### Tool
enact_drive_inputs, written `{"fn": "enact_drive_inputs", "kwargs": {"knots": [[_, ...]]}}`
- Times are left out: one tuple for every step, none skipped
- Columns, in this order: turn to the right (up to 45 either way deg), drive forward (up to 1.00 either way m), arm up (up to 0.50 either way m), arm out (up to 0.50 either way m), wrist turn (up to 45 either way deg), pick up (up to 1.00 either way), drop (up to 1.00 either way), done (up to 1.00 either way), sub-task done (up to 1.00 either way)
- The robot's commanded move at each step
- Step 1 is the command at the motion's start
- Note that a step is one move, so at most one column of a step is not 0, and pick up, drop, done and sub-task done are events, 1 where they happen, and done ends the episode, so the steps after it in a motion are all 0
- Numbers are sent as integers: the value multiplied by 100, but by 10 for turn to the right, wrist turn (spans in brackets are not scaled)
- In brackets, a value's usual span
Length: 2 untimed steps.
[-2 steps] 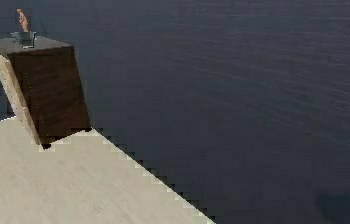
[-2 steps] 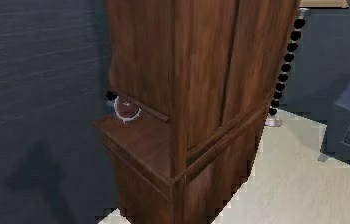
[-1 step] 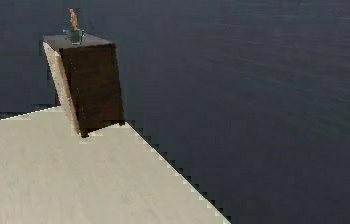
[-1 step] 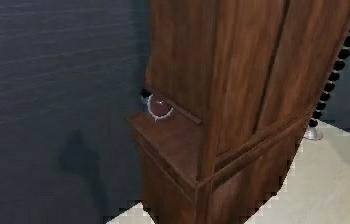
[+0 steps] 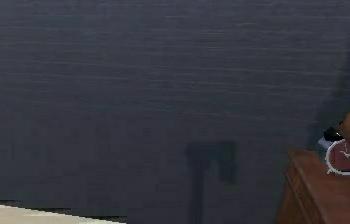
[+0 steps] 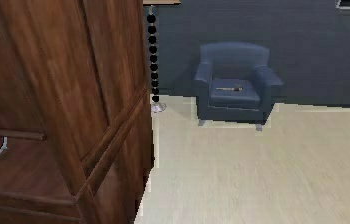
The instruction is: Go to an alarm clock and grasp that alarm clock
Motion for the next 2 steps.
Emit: {"fn": "enact_drive_inputs", "kwargs": {"knots": [[60, 0, 0, 0, 0, 0, 0, 0, 0], [0, 55, 0, 0, 0, 0, 0, 0, 0]]}}
